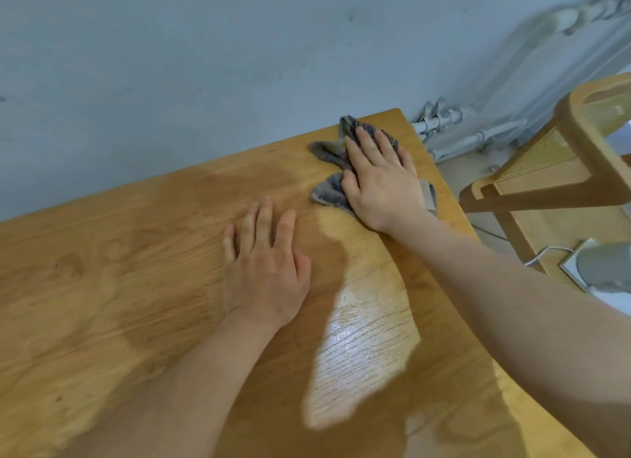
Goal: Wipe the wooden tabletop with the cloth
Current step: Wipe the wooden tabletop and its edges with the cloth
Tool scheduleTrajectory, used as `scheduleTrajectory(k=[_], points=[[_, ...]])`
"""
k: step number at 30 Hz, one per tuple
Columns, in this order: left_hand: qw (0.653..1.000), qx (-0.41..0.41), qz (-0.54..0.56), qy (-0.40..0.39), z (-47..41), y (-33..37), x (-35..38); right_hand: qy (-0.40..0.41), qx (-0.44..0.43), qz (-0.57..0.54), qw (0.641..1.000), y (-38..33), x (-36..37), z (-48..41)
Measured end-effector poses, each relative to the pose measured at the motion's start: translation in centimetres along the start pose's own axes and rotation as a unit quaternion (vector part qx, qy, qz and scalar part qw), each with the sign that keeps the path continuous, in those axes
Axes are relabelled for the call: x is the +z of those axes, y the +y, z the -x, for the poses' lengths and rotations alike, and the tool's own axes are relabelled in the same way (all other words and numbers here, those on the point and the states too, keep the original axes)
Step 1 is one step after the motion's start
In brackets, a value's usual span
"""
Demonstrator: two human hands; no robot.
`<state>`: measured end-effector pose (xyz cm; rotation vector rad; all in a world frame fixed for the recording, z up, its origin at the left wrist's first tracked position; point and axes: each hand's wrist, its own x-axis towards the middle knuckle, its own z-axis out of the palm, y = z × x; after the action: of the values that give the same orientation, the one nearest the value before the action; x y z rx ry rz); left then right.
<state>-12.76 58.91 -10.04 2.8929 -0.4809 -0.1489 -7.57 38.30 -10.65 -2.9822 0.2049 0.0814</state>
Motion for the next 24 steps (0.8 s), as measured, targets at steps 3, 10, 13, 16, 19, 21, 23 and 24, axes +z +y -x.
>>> scheduleTrajectory(k=[3, 10, 13, 16, 19, 21, 23, 24], points=[[0.999, -0.001, -0.024, -0.026, -0.4, -0.1, -0.1, -0.010, 0.039, -0.010, 0.999, -1.1, 0.0, -3.4], [0.996, -0.072, -0.024, -0.047, -2.3, 5.1, 0.8, -0.046, -0.176, 0.020, 0.983, 1.8, -0.7, 2.6], [0.996, -0.085, -0.023, -0.022, -2.9, 5.7, 1.0, -0.036, -0.105, 0.015, 0.994, 6.1, -1.6, 0.6], [0.996, -0.075, -0.037, -0.017, -2.6, 5.5, 1.3, -0.019, 0.026, -0.012, 0.999, 6.2, -1.2, -3.6], [0.996, -0.083, -0.038, -0.015, -3.0, 5.6, 1.3, 0.010, 0.134, -0.031, 0.990, 2.6, -0.4, -7.2], [0.995, -0.088, -0.040, -0.013, -3.2, 5.7, 1.3, 0.018, 0.117, -0.035, 0.992, 0.6, -0.3, -8.0], [0.995, -0.088, -0.043, -0.012, -3.0, 5.8, 1.3, 0.007, 0.011, -0.028, 1.000, -0.7, -0.2, -6.3], [0.995, -0.090, -0.044, -0.012, -2.6, 5.8, 1.3, 0.005, -0.051, -0.020, 0.998, -1.2, -0.2, -4.6]])
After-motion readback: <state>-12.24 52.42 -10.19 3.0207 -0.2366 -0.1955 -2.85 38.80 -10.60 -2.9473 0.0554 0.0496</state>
